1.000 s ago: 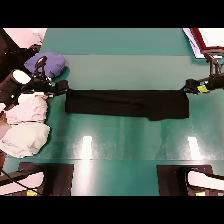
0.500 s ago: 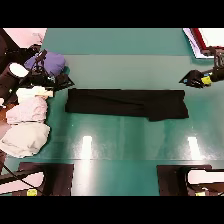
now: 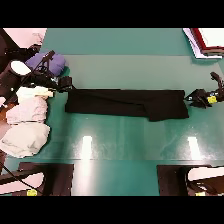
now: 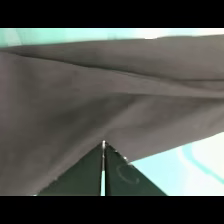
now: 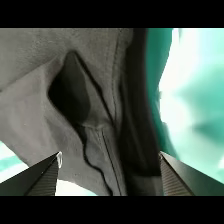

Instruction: Fold the shirts.

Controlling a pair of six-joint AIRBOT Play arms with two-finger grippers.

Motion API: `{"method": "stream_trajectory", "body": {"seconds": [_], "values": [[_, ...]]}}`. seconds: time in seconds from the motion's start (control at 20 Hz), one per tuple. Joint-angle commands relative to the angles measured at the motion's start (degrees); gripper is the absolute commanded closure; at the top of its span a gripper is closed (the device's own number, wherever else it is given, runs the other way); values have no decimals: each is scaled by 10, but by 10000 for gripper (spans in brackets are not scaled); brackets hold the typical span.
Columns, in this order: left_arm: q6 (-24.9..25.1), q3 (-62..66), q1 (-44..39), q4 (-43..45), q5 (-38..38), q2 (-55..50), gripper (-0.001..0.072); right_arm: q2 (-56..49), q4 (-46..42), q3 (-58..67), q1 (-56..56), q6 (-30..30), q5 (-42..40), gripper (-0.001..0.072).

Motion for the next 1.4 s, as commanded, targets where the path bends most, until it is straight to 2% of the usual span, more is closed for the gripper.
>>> {"method": "stream_trajectory", "body": {"seconds": [0.0, 0.25, 0.35, 0.4, 0.45, 0.55, 0.6, 0.7, 0.95, 1.15, 1.35], "values": [[-3, 1, -33, -1, 12, 0, 675, -30, 35, -10, 1, -66, 0, -3], [-19, 1, -69, -1, 37, -1, 684, -47, 35, -10, 31, -79, -26, 27], [-19, 1, -85, -1, 34, -7, 684, -49, 34, -10, 47, -81, -26, 174], [-22, 1, -95, -1, 35, -12, 684, -49, 35, -10, 53, -83, -26, 225], [-23, 1, -106, -3, 36, -19, 684, -49, 35, -10, 57, -83, -25, 325], [-23, 5, -130, -10, 46, -40, 685, -48, 36, -10, 59, -83, -15, 661], [-23, 14, -143, -16, 53, -55, 685, -45, 36, -10, 58, -84, -6, 696], [-23, 46, -167, -35, 60, -98, 685, -25, 37, -10, 58, -81, 11, 697], [-38, 200, -238, -51, 58, -250, 685, 82, 40, 1, 96, -19, 24, 699], [-53, 309, -286, -51, 28, -354, 685, 127, 40, 88, 169, 37, 59, 699], [-54, 329, -299, -51, 36, -374, 685, 133, 39, 190, 247, 78, 72, 699]]}}
